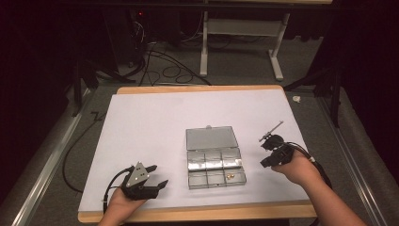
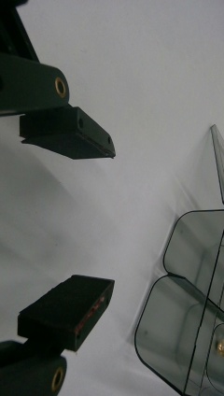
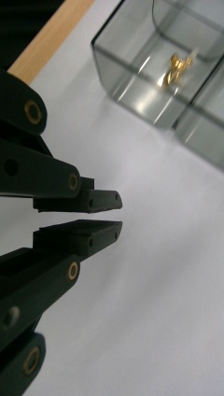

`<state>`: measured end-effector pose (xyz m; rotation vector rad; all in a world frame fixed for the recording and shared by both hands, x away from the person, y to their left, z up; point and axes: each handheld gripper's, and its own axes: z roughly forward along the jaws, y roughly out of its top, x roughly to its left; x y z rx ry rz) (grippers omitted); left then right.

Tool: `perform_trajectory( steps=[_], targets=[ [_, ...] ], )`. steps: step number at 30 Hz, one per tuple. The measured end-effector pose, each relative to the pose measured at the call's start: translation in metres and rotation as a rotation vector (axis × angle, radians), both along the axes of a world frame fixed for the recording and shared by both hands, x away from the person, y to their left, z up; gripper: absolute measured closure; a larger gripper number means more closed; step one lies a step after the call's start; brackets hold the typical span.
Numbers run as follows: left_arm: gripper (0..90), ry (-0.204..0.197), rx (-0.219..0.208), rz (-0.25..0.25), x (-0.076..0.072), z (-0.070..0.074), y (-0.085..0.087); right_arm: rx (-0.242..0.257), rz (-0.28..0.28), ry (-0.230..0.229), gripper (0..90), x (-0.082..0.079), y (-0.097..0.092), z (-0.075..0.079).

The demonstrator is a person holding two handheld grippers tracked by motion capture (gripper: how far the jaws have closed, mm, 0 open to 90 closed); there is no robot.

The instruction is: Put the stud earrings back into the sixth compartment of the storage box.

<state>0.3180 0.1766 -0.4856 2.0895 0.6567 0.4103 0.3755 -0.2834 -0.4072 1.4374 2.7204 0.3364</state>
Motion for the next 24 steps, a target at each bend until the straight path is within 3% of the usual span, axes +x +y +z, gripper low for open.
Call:
perform_trajectory(
  steps=[3, 5, 7, 8, 15, 16, 17, 18, 22, 23, 24],
  targets=[
    [31.4, 0.000, 0.000, 0.000, 0.000, 0.000, 0.000, 0.010, -0.025, -0.012, 77.7, -0.002, -0.007, -0.001],
    [31.4, -0.003, -0.007, 0.004, 0.000, 0.000, 0.000, 0.034, -0.061, -0.062, 68.8, -0.005, -0.016, -0.003],
    [31.3, -0.002, -0.010, 0.004, 0.000, 0.000, 0.000, 0.046, -0.061, -0.072, 66.7, -0.007, -0.019, -0.004],
    [31.3, 0.001, -0.013, 0.004, 0.000, 0.000, 0.001, 0.067, -0.081, -0.105, 62.4, -0.011, -0.022, -0.007],
    [31.1, 0.001, -0.015, 0.005, 0.000, 0.000, 0.001, 0.142, -0.104, -0.199, 54.8, -0.023, -0.025, -0.018],
    [31.1, 0.001, -0.014, 0.005, 0.000, 0.000, 0.001, 0.182, -0.115, -0.247, 52.5, -0.028, -0.026, -0.022],
    [31.1, 0.002, -0.015, 0.005, 0.000, 0.000, 0.001, 0.182, -0.115, -0.247, 52.5, -0.028, -0.026, -0.022],
    [31.0, 0.002, -0.019, 0.006, 0.000, 0.000, 0.002, 0.218, -0.131, -0.315, 50.6, -0.033, -0.026, -0.025],
    [31.0, 0.002, -0.021, 0.007, 0.000, 0.000, 0.002, 0.280, -0.165, -0.412, 48.9, -0.043, -0.025, -0.030],
    [31.0, 0.002, -0.021, 0.007, 0.000, 0.000, 0.002, 0.280, -0.165, -0.412, 48.9, -0.043, -0.025, -0.030],
    [31.0, 0.003, -0.021, 0.006, 0.000, 0.000, 0.002, 0.290, -0.180, -0.471, 45.6, -0.049, -0.023, -0.034]
  ],
)
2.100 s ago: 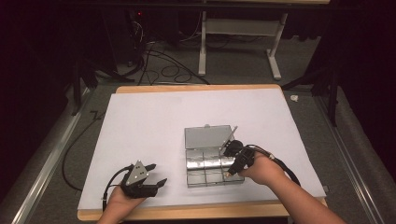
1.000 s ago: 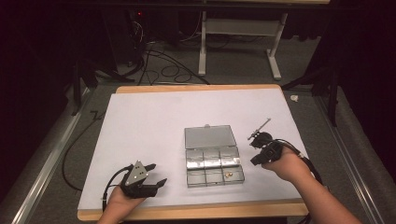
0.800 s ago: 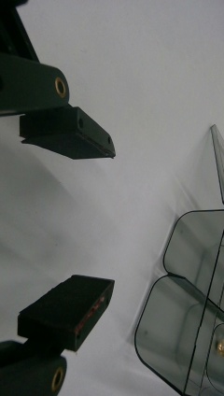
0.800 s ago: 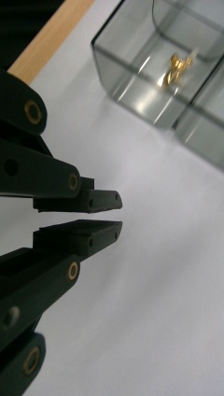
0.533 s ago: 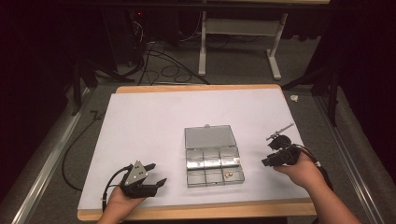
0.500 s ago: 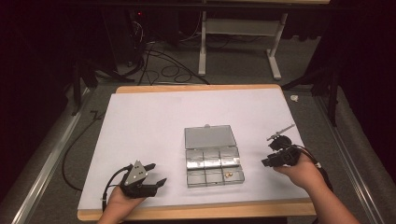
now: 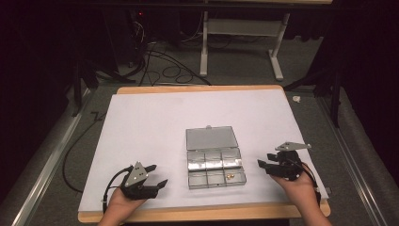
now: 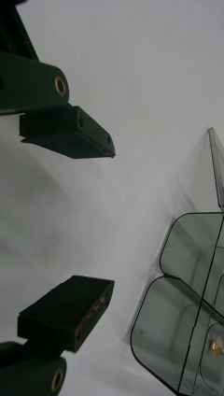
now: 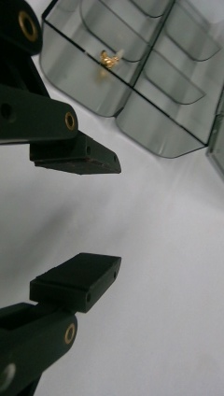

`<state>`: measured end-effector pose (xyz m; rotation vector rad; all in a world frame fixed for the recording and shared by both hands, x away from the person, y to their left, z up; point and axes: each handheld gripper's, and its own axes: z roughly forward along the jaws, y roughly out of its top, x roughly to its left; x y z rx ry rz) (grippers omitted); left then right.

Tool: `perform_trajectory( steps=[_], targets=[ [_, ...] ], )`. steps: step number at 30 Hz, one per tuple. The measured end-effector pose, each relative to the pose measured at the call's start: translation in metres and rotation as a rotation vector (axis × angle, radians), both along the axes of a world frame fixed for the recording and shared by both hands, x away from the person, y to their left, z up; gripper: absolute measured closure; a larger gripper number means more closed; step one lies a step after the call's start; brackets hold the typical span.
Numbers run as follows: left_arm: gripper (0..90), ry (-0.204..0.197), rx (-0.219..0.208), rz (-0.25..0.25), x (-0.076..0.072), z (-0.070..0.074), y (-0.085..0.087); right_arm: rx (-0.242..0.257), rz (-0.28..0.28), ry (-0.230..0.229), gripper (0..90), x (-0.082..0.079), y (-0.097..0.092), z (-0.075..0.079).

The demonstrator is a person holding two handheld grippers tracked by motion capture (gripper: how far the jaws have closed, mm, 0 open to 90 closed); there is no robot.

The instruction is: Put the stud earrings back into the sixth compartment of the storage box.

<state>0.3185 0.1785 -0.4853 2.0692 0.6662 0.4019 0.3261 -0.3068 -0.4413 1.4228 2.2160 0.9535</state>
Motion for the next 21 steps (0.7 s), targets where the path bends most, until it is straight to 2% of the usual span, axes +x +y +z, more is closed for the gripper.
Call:
perform_trajectory(
  steps=[1, 3, 5, 6, 7, 8, 9, 10, 11, 12, 14, 15, 18, 19, 21],
  targets=[
    [31.0, 0.000, 0.000, -0.001, 0.000, 0.000, 0.000, 0.000, 0.000, 0.000, 45.6, 0.000, 0.000, 0.000],
    [30.8, -0.003, -0.005, -0.004, 0.000, 0.000, 0.000, 0.009, -0.036, -0.055, 42.0, -0.006, 0.001, -0.005],
    [30.6, 0.003, -0.008, 0.001, 0.000, 0.000, 0.001, 0.076, -0.093, -0.169, 41.9, -0.021, -0.003, -0.024],
    [30.5, 0.003, -0.008, 0.001, 0.000, 0.000, 0.001, 0.076, -0.093, -0.169, 41.9, -0.021, -0.003, -0.024],
    [30.4, 0.003, -0.019, 0.010, 0.001, 0.000, 0.001, 0.048, -0.082, -0.135, 36.2, -0.018, -0.002, -0.022],
    [30.5, 0.003, -0.019, 0.010, 0.001, 0.000, 0.001, 0.048, -0.082, -0.135, 36.2, -0.018, -0.002, -0.022],
    [30.4, 0.005, -0.020, 0.014, 0.001, 0.000, 0.002, 0.019, -0.098, -0.194, 36.2, -0.021, -0.004, -0.021],
    [30.4, 0.009, -0.019, 0.019, 0.001, 0.000, 0.002, 0.019, -0.098, -0.194, 36.2, -0.021, -0.004, -0.021],
    [30.4, 0.013, -0.017, 0.030, 0.002, 0.000, 0.002, 0.047, -0.114, -0.194, 32.9, -0.020, -0.006, -0.020],
    [30.4, 0.018, -0.016, 0.034, 0.002, 0.000, 0.002, 0.055, -0.118, -0.201, 29.0, -0.018, -0.006, -0.019],
    [30.3, 0.021, -0.008, 0.041, 0.003, 0.000, 0.001, 0.014, -0.107, -0.215, 26.8, -0.015, -0.005, -0.018],
    [30.3, 0.020, -0.006, 0.044, 0.003, 0.000, 0.001, 0.009, -0.078, -0.207, 24.8, -0.013, -0.006, -0.020],
    [30.2, 0.017, -0.005, 0.049, 0.003, 0.000, 0.001, 0.034, -0.078, -0.170, 24.3, -0.012, -0.008, -0.023],
    [30.1, 0.018, -0.007, 0.047, 0.003, 0.000, 0.001, 0.056, -0.082, -0.155, 19.2, -0.010, -0.011, -0.024],
    [30.1, 0.018, -0.008, 0.045, 0.003, 0.000, 0.001, 0.074, -0.088, -0.157, 16.5, -0.009, -0.012, -0.024]
  ],
)
